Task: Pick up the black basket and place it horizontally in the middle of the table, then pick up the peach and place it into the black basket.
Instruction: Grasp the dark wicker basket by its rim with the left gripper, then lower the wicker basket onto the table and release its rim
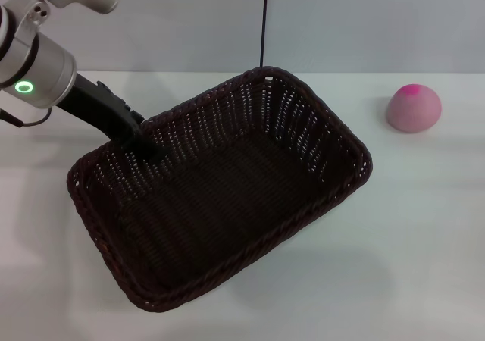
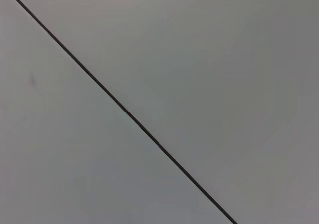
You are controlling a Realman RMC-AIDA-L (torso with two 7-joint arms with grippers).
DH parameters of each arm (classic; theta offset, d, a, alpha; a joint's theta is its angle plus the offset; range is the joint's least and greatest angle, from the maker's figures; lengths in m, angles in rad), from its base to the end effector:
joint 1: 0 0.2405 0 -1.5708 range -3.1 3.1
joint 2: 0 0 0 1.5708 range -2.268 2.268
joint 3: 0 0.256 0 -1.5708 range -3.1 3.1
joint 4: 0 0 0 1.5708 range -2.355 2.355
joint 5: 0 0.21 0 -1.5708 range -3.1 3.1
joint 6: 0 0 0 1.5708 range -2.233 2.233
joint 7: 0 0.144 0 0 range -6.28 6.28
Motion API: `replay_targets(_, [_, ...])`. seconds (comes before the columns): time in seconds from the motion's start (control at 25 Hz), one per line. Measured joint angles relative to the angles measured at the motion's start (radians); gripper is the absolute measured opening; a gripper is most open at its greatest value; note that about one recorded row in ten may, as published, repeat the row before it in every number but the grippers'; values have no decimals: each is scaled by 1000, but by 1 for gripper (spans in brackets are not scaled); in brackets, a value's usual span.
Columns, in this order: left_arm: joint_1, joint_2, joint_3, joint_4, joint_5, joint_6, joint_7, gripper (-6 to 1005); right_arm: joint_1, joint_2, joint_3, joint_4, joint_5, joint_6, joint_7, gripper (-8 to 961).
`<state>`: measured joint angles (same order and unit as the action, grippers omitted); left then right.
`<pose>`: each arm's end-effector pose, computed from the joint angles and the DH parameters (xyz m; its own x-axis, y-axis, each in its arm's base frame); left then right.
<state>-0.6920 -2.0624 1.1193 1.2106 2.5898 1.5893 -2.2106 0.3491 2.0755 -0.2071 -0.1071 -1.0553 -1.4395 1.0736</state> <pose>-0.1929 0.3789 0.0291 0.8278 0.5265 -0.1936 0.4376 -0.8220 -0.3644 0.3737 0.2861 0.0689 0.0172 0.2389 -0.9709 -0.9929 -0.1106 -0.0448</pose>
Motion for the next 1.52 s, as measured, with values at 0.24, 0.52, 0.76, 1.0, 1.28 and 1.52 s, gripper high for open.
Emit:
replay_targets(0.24, [2,-1,17,-4,6,-11,-9,690,0,0,0,1,0,13,0,465])
replay_targets(0.52, [1,0,24,-8,7,-12,-9,476,1,0,0,1,0,13,0,464])
replay_targets(0.76, [1,1,23,-2,2,-7,2,267,4,0,0,1,0,21,0,464])
replay_targets(1.0, [7,3,4,28,-5,-3,21,212,3,0,0,1,0,23,0,465])
replay_targets(1.28, [24,8,-161,67,-148,29,118,208,-1,0,0,1,0,28,0,465])
replay_targets(1.52, [36,13,-261,93,-209,62,180,204,-1,0,0,1,0,36,0,464])
